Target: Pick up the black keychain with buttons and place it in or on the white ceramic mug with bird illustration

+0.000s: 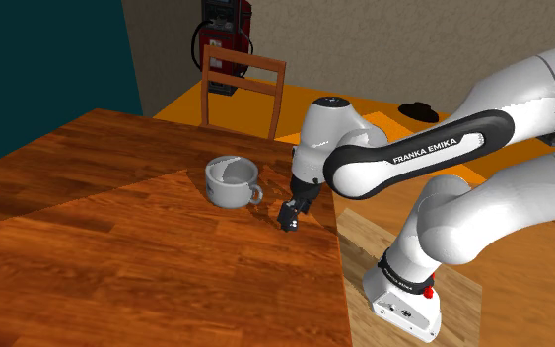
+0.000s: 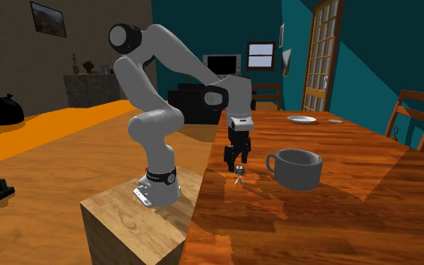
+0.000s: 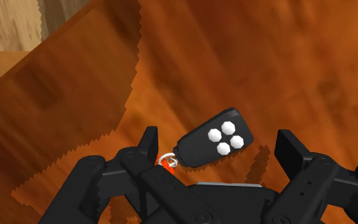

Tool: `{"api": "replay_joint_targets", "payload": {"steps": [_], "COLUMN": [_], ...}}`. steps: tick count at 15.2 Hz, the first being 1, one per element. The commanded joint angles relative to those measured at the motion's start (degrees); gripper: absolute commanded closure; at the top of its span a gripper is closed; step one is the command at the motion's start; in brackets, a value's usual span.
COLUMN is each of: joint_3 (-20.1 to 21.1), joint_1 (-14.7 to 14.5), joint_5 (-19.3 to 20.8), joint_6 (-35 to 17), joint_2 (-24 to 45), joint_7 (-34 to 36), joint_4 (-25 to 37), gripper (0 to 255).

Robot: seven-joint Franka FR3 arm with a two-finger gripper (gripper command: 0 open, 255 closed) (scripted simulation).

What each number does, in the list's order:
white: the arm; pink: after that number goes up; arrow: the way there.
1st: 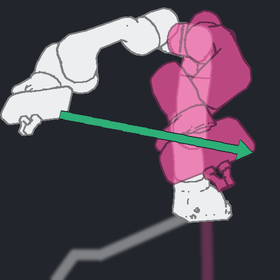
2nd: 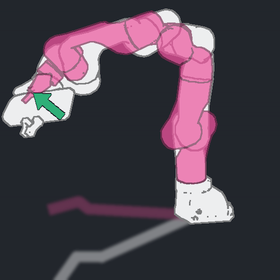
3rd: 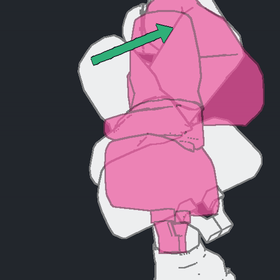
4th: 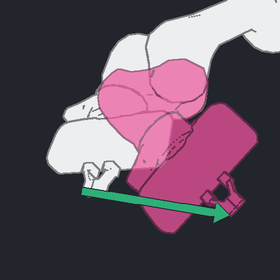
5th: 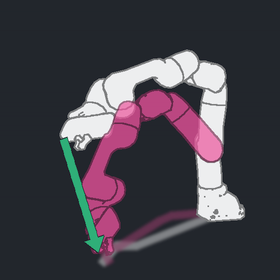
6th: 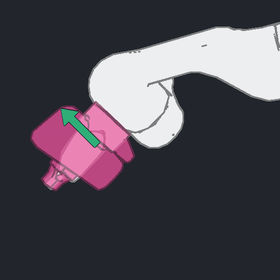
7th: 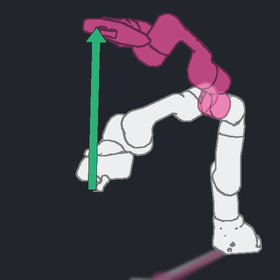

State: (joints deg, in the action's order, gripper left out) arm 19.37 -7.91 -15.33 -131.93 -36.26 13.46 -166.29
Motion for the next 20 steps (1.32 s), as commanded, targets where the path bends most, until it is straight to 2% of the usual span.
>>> {"api": "replay_joint_targets", "payload": {"steps": [1, 2, 3, 12, 20], "joint_3": [0.00, 0.00, 0.00, 0.00, -1.50], "joint_1": [0.00, 0.00, 0.00, 0.00, 0.22], "joint_5": [0.00, 0.00, 0.00, 0.00, 1.23], "joint_6": [-0.03, -0.01, -0.01, -0.01, 8.51], "joint_2": [0.01, 0.01, 0.01, 0.01, -4.87], "joint_7": [0.00, 0.00, 0.00, 0.00, 0.12], "joint_4": [-0.01, 0.00, 0.00, 0.00, 3.69], "gripper": [0, 0, 255, 255, 255]}}
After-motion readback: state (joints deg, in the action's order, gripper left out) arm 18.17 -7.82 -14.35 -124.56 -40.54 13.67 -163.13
